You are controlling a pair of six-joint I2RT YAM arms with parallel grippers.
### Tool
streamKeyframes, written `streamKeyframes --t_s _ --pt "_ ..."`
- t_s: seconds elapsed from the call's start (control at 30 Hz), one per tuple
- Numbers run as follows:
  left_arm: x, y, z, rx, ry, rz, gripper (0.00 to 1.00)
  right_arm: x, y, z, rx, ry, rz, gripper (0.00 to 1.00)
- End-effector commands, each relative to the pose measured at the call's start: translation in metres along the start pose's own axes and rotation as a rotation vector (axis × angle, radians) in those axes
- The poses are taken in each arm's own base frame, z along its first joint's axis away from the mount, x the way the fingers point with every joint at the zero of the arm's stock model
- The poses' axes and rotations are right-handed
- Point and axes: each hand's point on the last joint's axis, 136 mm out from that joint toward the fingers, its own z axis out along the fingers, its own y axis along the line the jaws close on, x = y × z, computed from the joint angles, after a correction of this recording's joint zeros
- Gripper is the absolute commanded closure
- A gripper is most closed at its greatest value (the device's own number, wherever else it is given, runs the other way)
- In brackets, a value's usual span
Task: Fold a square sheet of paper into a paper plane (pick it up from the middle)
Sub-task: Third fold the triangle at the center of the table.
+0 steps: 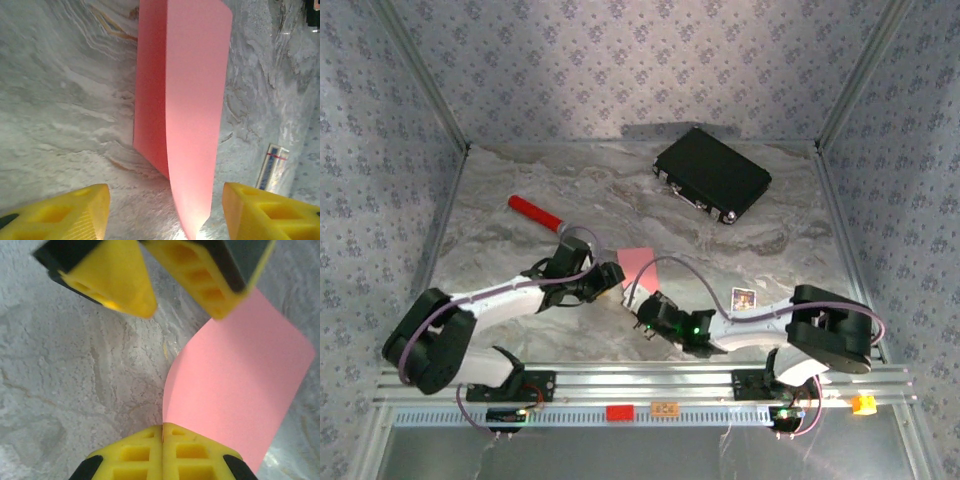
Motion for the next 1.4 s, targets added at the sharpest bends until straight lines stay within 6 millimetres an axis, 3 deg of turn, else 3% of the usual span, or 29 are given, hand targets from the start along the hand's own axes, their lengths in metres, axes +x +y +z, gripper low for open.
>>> streamKeyframes --t_s 0.0,0.23,0.7,0.9,1.07,1.37 --pt "-0.014 0.003 -0.019 -0.073 -0.076 0.048 0.36 -0.004 0.011 0.000 -0.169 0.067 0.164 0.95" --pt "-0.022 0.003 -0.030 -0.063 -0.103 0.046 0.36 -0.001 0.014 0.010 -0.382 0.227 0.425 0.96" --pt "-0.026 -0.028 -0.024 0.041 -0.060 0.100 0.70 -0.008 0.032 -0.002 -0.662 0.204 0.527 0.98" --pt "-0.027 -0.043 -0.009 0.070 0.003 0.154 0.73 -0.003 0.027 -0.001 -0.646 0.205 0.541 0.98" --pt "-0.030 -0.048 0.012 0.072 0.055 0.171 0.83 -0.001 0.022 0.001 -0.625 0.199 0.547 0.97" --pt "-0.029 -0.031 0.053 -0.002 0.141 0.173 0.90 0.003 0.019 0.003 -0.607 0.201 0.560 0.97"
